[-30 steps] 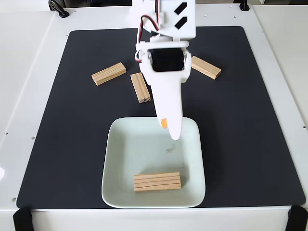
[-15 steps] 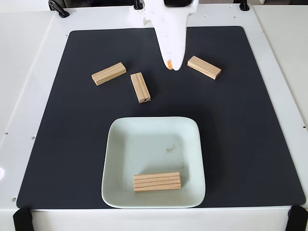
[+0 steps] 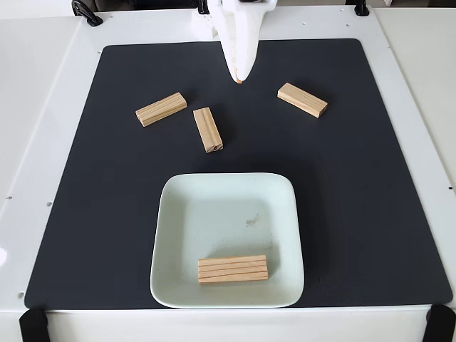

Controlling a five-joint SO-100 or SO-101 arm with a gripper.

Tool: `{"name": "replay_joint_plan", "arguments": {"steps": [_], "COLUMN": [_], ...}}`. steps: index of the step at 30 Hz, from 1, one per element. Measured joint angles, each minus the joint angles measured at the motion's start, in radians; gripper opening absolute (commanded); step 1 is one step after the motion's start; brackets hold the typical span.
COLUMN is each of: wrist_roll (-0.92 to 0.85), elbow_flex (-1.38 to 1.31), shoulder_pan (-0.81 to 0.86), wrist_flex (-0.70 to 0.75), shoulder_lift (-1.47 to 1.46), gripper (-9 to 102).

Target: Pick up the wooden block and place them on the plate.

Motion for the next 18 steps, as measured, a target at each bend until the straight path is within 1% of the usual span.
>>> {"name": "replay_joint_plan", "arguments": {"steps": [4, 8, 18], "wrist_roll": [-0.009, -0.009, -0.009], "elbow_flex": [0.106, 0.144, 0.152], "shoulder_pan": [0.043, 0.103, 0.103], "wrist_flex": [0.0, 0.0, 0.0], "shoulder_lift": [0.0, 0.0, 0.003], "gripper": [0, 0, -1]}}
